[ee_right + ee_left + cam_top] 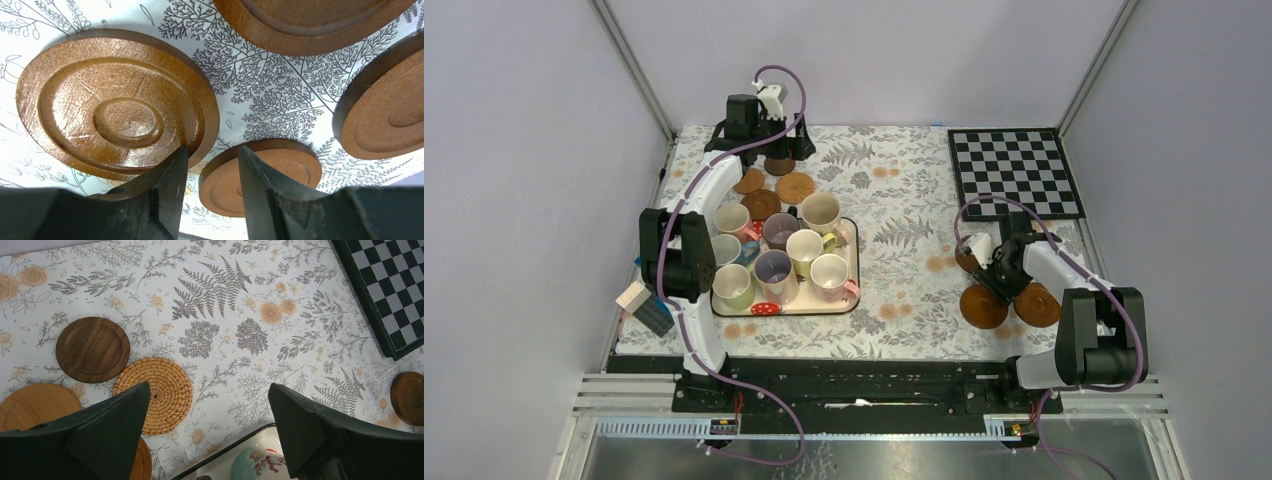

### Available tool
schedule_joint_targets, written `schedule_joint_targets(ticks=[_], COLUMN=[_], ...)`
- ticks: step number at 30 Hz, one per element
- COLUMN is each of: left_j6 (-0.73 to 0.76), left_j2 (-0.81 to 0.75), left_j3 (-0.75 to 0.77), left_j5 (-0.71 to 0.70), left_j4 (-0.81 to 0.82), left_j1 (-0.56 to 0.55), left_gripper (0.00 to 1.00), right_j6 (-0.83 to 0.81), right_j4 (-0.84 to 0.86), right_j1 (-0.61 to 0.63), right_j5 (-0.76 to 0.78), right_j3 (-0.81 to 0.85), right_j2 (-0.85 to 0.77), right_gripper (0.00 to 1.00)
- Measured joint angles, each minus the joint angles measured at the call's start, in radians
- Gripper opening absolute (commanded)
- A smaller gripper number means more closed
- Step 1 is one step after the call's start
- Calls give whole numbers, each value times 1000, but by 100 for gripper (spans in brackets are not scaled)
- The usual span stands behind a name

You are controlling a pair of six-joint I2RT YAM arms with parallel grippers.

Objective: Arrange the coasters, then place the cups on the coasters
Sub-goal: Move the coaster to the center of the board.

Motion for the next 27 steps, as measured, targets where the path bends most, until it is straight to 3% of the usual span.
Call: schedule_joint_targets(ticks=[8, 18, 27], left_j6=[85, 126, 173], left_j2=[3, 107, 150], left_j3=[62, 153, 159], left_j5=[-21, -105, -142], left_j4=[-132, -177, -281], left_j1=[1, 56, 75], left_gripper=[99, 99, 99], right_j6=[-2, 52, 171], right_j4=[-70, -105, -69], right_j1=[-4, -4, -4], right_j5=[-40, -206, -374], right_j3=[90, 341, 604], right_j2=[0, 4, 180], right_gripper=[72, 85, 99])
